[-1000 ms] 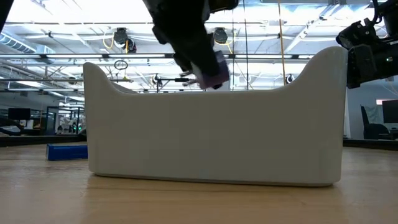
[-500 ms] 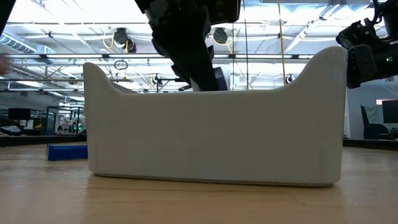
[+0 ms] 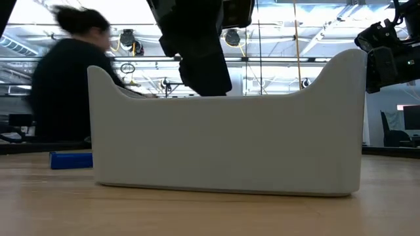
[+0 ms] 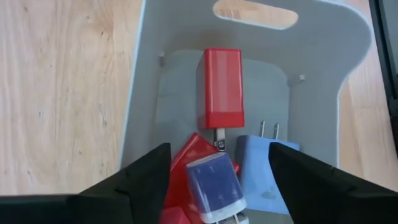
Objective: Pick & Place Office items
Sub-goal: Put the blue digital clock into the blue bin
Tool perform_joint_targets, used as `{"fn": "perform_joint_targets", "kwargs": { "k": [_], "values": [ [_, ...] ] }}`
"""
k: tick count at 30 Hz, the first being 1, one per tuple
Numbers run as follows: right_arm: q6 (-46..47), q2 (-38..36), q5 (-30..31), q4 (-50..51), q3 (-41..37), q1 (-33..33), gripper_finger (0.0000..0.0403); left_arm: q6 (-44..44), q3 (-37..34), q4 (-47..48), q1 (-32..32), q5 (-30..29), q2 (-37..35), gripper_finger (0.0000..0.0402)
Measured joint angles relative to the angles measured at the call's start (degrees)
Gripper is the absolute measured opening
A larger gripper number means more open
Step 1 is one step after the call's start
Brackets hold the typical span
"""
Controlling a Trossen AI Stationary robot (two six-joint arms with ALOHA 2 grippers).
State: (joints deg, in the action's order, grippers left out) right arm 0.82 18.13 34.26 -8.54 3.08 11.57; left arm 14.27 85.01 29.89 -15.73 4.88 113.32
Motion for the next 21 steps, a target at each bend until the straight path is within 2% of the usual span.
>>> {"fn": "perform_joint_targets", "kwargs": {
  "k": [7,15,21],
  "values": [
    [0.0,0.0,0.0,-0.02,0.0,0.0,0.0339,7.13,0.0,2.42,1.06,2.77,-0.02,0.0285],
    [0.0,0.0,0.0,-0.02,-0.01,0.0,0.0339,9.46,0.0,6.52,3.63,7.5,-0.09,0.0265],
    [0.0,0.0,0.01,-0.21,0.01,0.0,0.0339,10.07,0.0,7.51,5.89,7.07,-3.56,0.0248]
  ]
}}
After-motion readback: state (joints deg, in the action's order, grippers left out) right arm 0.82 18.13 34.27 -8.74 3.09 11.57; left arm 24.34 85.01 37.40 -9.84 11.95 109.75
